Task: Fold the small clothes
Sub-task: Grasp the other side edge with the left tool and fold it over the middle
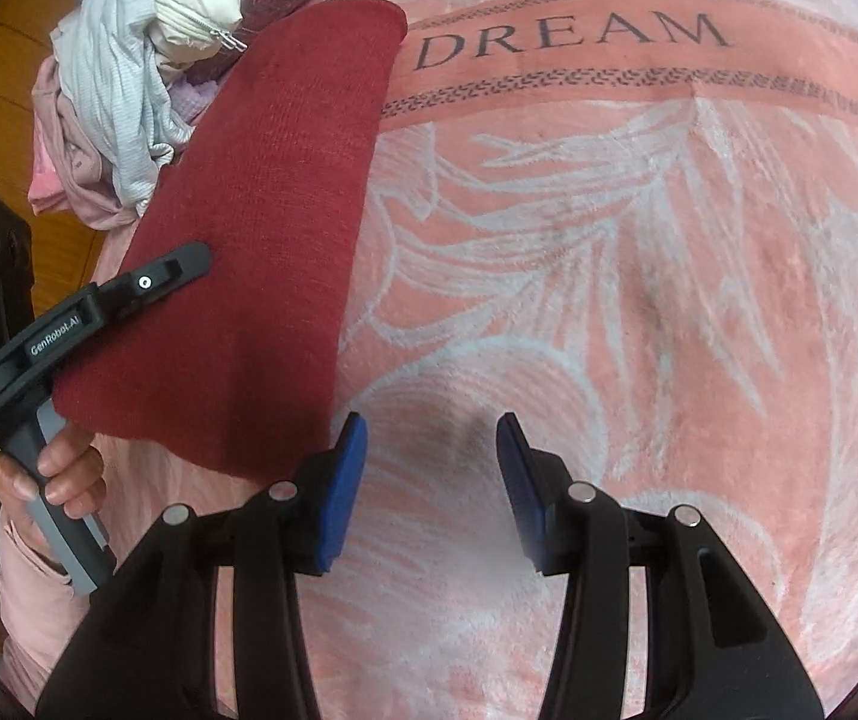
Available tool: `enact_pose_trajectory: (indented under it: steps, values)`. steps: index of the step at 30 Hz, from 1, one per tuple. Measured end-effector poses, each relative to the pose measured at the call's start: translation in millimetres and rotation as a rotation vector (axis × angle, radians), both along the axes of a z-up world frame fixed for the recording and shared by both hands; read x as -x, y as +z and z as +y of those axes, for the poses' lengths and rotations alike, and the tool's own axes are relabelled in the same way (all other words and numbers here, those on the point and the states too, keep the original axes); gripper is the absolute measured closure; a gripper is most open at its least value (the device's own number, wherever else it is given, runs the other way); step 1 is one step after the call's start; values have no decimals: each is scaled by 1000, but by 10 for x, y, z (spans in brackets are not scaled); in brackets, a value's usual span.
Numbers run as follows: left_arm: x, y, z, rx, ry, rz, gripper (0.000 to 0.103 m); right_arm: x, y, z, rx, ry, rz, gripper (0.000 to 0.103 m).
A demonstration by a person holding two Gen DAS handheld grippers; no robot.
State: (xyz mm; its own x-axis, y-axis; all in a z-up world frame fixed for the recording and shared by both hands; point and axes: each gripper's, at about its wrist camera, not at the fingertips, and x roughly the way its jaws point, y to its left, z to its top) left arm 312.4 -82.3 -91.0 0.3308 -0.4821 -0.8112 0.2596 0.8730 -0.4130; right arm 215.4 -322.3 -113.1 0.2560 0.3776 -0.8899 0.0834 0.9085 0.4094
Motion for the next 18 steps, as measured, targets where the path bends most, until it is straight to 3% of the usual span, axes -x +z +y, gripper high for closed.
enact_pose_trajectory:
  steps: [10, 18]
  values:
    - [44, 122, 449, 120, 31, -34, 84, -73, 5, 200, -35, 22, -3, 57]
    - [34, 572, 1403, 172, 112, -152, 84, -112, 53, 577, -47, 95, -16, 57]
